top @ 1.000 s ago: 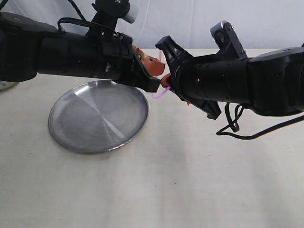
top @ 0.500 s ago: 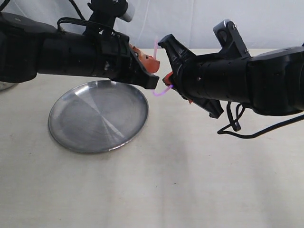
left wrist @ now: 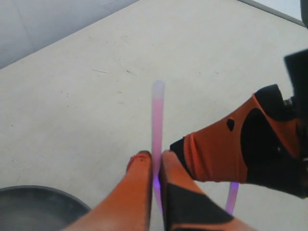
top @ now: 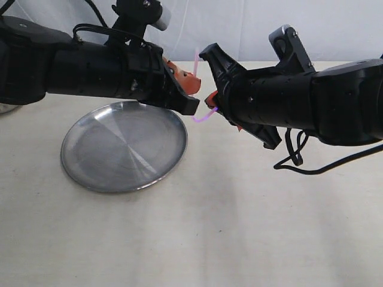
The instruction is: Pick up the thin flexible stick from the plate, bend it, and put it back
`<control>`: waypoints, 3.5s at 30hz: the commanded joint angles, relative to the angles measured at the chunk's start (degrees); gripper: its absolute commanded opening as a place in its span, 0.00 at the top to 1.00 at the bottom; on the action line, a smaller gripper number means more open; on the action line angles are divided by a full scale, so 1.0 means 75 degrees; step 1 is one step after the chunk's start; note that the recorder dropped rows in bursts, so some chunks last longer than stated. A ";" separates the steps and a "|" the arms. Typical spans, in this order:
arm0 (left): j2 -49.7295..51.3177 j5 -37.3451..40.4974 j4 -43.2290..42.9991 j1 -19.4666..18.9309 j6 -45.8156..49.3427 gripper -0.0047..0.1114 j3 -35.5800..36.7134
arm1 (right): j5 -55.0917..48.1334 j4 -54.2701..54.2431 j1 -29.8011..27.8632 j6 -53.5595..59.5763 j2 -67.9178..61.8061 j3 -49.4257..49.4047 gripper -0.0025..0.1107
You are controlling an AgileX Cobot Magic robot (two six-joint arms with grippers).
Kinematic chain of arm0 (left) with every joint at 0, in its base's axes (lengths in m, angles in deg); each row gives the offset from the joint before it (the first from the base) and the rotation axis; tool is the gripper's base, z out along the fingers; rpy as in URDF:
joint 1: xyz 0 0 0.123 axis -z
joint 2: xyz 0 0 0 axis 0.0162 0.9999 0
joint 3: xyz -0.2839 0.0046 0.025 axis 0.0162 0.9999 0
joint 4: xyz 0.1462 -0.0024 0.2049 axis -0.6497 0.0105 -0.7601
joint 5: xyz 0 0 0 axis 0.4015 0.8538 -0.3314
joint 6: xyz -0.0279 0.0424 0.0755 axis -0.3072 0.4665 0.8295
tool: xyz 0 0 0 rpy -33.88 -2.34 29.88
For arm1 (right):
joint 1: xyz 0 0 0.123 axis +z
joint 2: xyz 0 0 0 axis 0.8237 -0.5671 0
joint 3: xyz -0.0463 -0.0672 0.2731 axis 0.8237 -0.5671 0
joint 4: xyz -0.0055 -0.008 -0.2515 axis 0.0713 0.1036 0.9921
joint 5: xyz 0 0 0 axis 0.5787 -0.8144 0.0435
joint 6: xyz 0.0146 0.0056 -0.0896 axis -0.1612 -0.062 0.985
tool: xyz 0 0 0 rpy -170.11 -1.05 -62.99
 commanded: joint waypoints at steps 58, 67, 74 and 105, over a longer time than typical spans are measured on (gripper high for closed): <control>-0.2803 0.2324 -0.1368 -0.4084 -0.2942 0.96 0.1319 | -0.1263 0.3033 -0.0064 0.0013 -0.3758 0.3711 0.99; -0.3491 0.2338 -0.2666 -0.4084 -0.3873 0.96 0.1402 | -0.1662 0.2810 -0.0064 0.0013 -0.4359 0.4223 0.68; -0.4081 0.2390 -0.3462 -0.4084 -0.4393 0.96 0.1402 | -0.1631 0.2654 -0.0064 0.0013 -0.4339 0.4223 0.58; -0.8060 0.0985 -0.3097 -0.4084 -0.4666 0.96 0.2797 | -0.3062 0.9531 -0.0864 -0.1303 0.3930 0.0022 0.99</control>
